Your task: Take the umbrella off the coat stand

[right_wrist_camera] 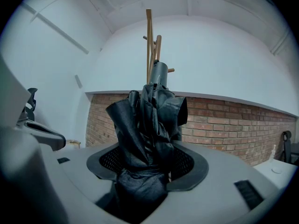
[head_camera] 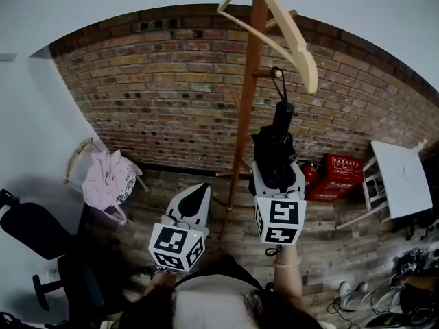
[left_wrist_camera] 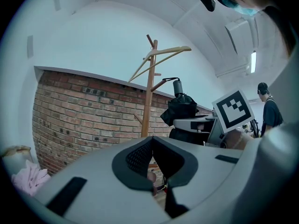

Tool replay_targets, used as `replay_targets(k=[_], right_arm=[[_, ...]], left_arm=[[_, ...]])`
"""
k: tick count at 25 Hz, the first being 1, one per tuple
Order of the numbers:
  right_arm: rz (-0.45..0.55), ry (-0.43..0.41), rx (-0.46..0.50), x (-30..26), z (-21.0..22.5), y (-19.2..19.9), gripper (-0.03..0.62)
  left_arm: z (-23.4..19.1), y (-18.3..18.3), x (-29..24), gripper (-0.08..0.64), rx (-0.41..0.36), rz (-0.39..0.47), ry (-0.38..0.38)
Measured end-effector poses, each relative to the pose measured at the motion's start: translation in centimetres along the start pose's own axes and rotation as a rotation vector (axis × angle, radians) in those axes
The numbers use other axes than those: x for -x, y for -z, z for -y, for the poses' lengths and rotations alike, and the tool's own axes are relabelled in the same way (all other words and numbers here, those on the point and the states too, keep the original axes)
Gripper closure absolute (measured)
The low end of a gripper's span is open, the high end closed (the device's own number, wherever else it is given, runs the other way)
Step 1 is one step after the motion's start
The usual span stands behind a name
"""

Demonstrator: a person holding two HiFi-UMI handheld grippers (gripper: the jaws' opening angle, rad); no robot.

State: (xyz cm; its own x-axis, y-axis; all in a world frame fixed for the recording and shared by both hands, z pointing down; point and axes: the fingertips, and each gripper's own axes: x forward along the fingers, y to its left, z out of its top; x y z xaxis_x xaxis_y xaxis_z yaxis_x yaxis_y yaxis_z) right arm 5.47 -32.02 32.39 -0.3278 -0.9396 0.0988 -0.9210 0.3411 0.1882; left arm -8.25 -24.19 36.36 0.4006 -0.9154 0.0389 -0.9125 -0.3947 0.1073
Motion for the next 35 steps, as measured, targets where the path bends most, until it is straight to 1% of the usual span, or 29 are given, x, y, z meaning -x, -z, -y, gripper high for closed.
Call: replay_targets(k=[16, 27, 35], right_arm=[[-0.001, 0.037, -0.007, 3.9, -0.6, 0.5, 0.308], [-0.002, 0.059, 0.002, 7.5, -2.3, 0.9, 0.308], [0.012, 0.074, 0.0, 9.8, -4.3, 1.3, 0.308]], left_arm=[[1.4, 0.0, 3.7, 0.551, -0.006, 0.017, 0.019], [2.5, 0.5, 7.0, 0.551, -0.002, 0.022, 0.045], [2.3, 1.3, 9.6, 0.551, -0.002, 0.029, 0.057]])
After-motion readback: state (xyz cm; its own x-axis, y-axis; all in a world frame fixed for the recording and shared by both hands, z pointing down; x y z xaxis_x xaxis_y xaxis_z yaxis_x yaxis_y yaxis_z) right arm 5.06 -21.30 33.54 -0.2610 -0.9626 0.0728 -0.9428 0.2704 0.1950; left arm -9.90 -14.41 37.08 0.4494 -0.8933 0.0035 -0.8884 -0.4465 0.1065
